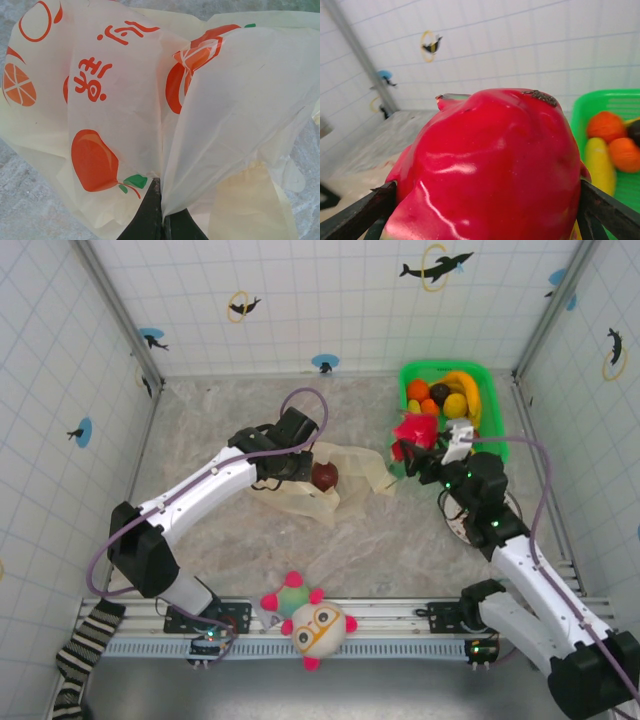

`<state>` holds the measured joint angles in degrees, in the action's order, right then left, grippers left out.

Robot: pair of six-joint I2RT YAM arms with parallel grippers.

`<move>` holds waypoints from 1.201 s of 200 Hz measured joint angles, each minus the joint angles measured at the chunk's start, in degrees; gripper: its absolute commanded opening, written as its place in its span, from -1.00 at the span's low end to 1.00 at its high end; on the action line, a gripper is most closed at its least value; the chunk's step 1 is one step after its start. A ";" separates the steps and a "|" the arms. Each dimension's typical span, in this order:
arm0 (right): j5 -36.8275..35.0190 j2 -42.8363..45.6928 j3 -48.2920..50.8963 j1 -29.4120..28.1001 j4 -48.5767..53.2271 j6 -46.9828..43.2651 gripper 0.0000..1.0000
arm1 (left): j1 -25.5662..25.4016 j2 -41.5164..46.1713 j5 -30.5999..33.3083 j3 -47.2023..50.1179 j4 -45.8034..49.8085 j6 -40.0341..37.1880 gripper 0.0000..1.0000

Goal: Place the fake fruits into the plastic bag and tie a complex knot

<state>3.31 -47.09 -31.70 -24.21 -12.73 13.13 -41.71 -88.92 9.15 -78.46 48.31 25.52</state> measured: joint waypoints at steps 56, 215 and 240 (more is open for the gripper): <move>-6.73 -10.80 4.26 -17.22 -16.41 -2.75 0.52 | 0.00 0.00 -1.05 0.00 -0.02 0.07 -1.00; -13.38 -38.97 6.27 -28.30 -46.40 -16.55 0.51 | 0.00 0.72 -2.10 -0.35 -0.04 3.15 -1.00; -13.46 -40.44 6.29 -28.30 -46.95 -17.27 0.51 | 0.00 1.84 -2.29 -0.46 -0.09 3.28 -1.00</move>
<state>-10.15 -87.53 -25.41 -52.51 -59.68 -4.14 -41.71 -87.09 6.85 -78.91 48.23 28.80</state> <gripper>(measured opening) 0.881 0.055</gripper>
